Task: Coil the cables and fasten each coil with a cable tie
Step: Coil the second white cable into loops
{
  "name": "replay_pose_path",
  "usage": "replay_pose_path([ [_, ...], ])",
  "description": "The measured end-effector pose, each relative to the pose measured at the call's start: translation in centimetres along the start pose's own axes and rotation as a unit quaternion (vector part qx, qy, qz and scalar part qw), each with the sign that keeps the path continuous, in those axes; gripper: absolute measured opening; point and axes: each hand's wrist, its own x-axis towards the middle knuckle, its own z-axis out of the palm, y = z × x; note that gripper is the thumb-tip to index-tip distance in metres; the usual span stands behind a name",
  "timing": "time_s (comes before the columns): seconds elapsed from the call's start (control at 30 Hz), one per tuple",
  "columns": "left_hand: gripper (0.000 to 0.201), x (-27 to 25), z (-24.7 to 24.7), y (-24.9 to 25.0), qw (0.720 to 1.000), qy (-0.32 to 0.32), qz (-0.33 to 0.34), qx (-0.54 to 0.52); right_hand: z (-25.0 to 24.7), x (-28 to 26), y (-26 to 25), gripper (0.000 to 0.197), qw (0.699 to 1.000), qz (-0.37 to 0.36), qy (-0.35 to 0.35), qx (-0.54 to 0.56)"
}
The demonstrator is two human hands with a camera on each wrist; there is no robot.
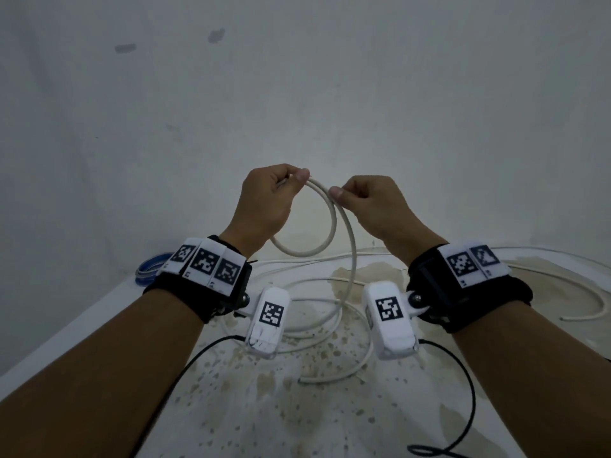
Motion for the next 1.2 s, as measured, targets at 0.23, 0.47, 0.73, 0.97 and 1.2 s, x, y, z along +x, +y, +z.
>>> replay_pose_path([
  [0.23, 0.026, -0.3, -0.4, 0.7, 0.997, -0.036, -0.024, -0.068, 1.2, -1.4, -0.2, 0.029, 0.848, 0.170, -0.235, 0.444],
  [0.47, 0.025, -1.0, -0.3, 0.2, 0.998, -0.060, -0.034, 0.010, 3.2, -1.3, -0.1, 0.042, 0.878, 0.210, -0.153, 0.402],
  [0.73, 0.055, -2.8, -0.5, 2.0, 0.955, -0.184, -0.174, 0.157, 3.6, 0.5, 0.3, 0.043, 0.803, 0.197, 0.160, 0.539],
  [0.97, 0.048, -4.0, 2.0, 0.3, 0.901, -0.049, -0.409, -0.132, 4.4, 0.2, -0.7, 0.043, 0.761, 0.176, 0.148, 0.606],
  [1.2, 0.026, -2.2, 1.1, 0.2, 0.894, 0.153, -0.343, -0.244, 5.7, -1.0, -0.1, 0.041, 0.777, 0.195, 0.083, 0.593],
])
